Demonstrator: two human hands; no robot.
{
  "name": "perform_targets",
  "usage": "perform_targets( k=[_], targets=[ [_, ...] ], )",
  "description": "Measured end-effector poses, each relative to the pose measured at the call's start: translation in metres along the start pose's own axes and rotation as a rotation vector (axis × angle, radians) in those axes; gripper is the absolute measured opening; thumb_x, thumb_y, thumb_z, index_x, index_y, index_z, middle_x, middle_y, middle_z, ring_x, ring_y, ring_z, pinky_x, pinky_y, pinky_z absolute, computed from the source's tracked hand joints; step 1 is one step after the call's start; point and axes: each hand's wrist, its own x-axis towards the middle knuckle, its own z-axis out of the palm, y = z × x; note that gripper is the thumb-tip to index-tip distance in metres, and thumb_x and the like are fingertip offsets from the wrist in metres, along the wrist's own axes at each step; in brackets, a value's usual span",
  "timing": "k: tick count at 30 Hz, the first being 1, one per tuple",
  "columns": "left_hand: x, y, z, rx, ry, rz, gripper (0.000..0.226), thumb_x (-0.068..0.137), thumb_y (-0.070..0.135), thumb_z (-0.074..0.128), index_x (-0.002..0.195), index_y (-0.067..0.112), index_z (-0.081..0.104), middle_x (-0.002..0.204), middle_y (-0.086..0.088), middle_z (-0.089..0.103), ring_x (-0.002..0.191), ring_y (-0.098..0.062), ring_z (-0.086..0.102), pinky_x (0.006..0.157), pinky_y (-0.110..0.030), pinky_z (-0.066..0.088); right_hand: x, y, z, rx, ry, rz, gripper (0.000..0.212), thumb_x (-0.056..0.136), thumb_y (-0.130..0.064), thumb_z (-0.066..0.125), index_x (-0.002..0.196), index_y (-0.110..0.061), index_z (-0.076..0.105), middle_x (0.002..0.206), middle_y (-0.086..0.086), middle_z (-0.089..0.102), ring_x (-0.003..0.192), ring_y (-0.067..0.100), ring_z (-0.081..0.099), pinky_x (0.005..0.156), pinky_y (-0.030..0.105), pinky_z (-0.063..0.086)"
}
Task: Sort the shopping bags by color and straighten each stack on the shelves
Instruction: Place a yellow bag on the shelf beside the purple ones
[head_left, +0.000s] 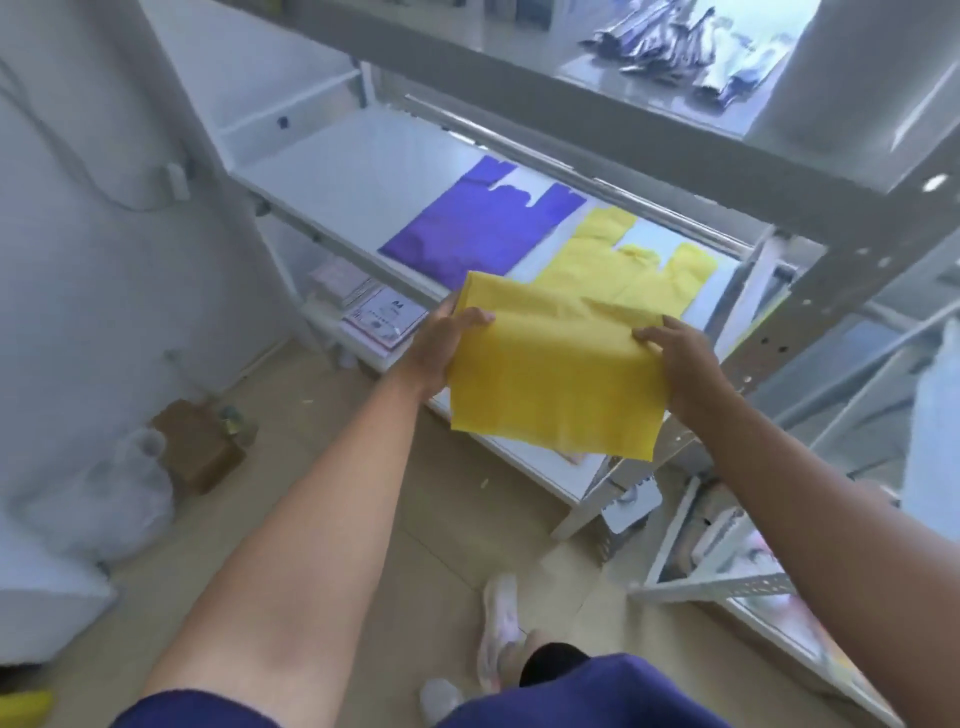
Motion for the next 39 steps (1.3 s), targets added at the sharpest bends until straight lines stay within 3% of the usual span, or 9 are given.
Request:
perform_targets(
  k=[3, 7, 13, 17, 22, 27, 30, 35, 39],
  targets=[
    [0.049, 0.027, 0.012, -0.063, -0.121, -0.131, 0.030, 0.097, 0.021, 0.055, 0.123, 0.011, 0.066, 0.100, -0.012, 0.074, 0.087, -0.029, 0.072, 0.079, -0.040, 0.060, 0.018, -0.010, 0.005, 0.209, 0.106, 0.070, 0.058, 0.067, -0.021, 0.079, 0.122, -0.006, 0.068, 0.114, 0.013, 0.064, 0.091, 0.036, 0.065, 0.078, 0.050, 0.055],
    [0.119, 0.047, 0.026, 0.085, -0.206, -0.211, 0.020, 0.097, 0.018, 0.050, 0.100, 0.010, 0.069, 0.080, -0.011, 0.070, 0.057, -0.023, 0.069, 0.052, -0.026, 0.057, 0.052, -0.014, 0.016, 0.218, 0.218, 0.095, 0.037, 0.086, -0.017, 0.072, 0.121, -0.004, 0.068, 0.106, 0.016, 0.065, 0.086, 0.033, 0.066, 0.071, 0.042, 0.059],
    [0.227, 0.059, 0.029, 0.329, -0.248, -0.027, 0.032, 0.073, 0.013, 0.055, 0.102, 0.019, 0.067, 0.085, -0.008, 0.063, 0.072, -0.023, 0.060, 0.066, -0.033, 0.051, 0.122, -0.037, 0.018, 0.151, 0.334, 0.033, 0.039, 0.085, -0.014, 0.069, 0.123, -0.007, 0.066, 0.125, 0.021, 0.067, 0.096, 0.032, 0.067, 0.091, 0.055, 0.058],
    [0.285, 0.089, 0.050, 0.398, -0.194, 0.170, 0.039, 0.066, 0.015, 0.058, 0.100, 0.028, 0.072, 0.088, -0.001, 0.065, 0.083, -0.021, 0.060, 0.075, -0.037, 0.048, 0.164, -0.079, 0.009, 0.114, 0.415, -0.116, 0.011, 0.086, -0.008, 0.064, 0.097, -0.011, 0.066, 0.093, 0.012, 0.063, 0.077, 0.024, 0.061, 0.078, 0.044, 0.054],
    [0.299, 0.106, 0.077, 0.366, -0.156, 0.306, 0.035, 0.083, 0.007, 0.059, 0.109, 0.031, 0.063, 0.086, 0.005, 0.062, 0.074, -0.014, 0.057, 0.065, -0.029, 0.048, 0.204, -0.096, -0.023, 0.232, 0.542, -0.310, 0.030, 0.073, -0.016, 0.072, 0.103, -0.016, 0.072, 0.096, 0.008, 0.069, 0.086, 0.028, 0.066, 0.074, 0.040, 0.058],
    [0.328, 0.032, 0.052, 0.583, -0.169, 0.098, 0.065, 0.066, 0.015, 0.051, 0.129, 0.020, 0.064, 0.106, -0.006, 0.070, 0.089, -0.023, 0.068, 0.061, -0.026, 0.049, 0.205, -0.033, 0.000, 0.092, 0.479, -0.032, 0.024, 0.086, -0.016, 0.068, 0.110, -0.015, 0.072, 0.109, 0.014, 0.074, 0.096, 0.035, 0.072, 0.086, 0.051, 0.061],
    [0.329, -0.015, 0.037, 0.693, -0.204, -0.037, 0.050, 0.083, 0.006, 0.052, 0.132, 0.017, 0.052, 0.113, -0.009, 0.066, 0.102, -0.028, 0.068, 0.066, -0.030, 0.054, 0.218, 0.014, 0.009, -0.069, 0.459, 0.154, 0.031, 0.089, -0.012, 0.070, 0.119, -0.002, 0.070, 0.112, 0.019, 0.073, 0.091, 0.034, 0.073, 0.077, 0.047, 0.061],
    [0.323, -0.046, 0.028, 0.758, -0.193, -0.014, 0.052, 0.092, 0.003, 0.053, 0.142, 0.015, 0.045, 0.116, -0.002, 0.054, 0.108, -0.023, 0.055, 0.080, -0.028, 0.043, 0.213, 0.044, 0.021, -0.231, 0.479, 0.118, 0.037, 0.090, -0.013, 0.064, 0.127, -0.012, 0.066, 0.115, 0.010, 0.068, 0.098, 0.031, 0.068, 0.086, 0.042, 0.059],
    [0.327, -0.044, 0.031, 0.837, -0.230, 0.056, 0.063, 0.091, 0.001, 0.045, 0.150, 0.023, 0.041, 0.123, 0.003, 0.055, 0.111, -0.022, 0.055, 0.080, -0.027, 0.042, 0.216, 0.049, 0.012, -0.270, 0.524, 0.070, 0.054, 0.081, -0.022, 0.060, 0.134, -0.015, 0.063, 0.120, 0.008, 0.070, 0.103, 0.033, 0.070, 0.093, 0.052, 0.060]
  ],
)
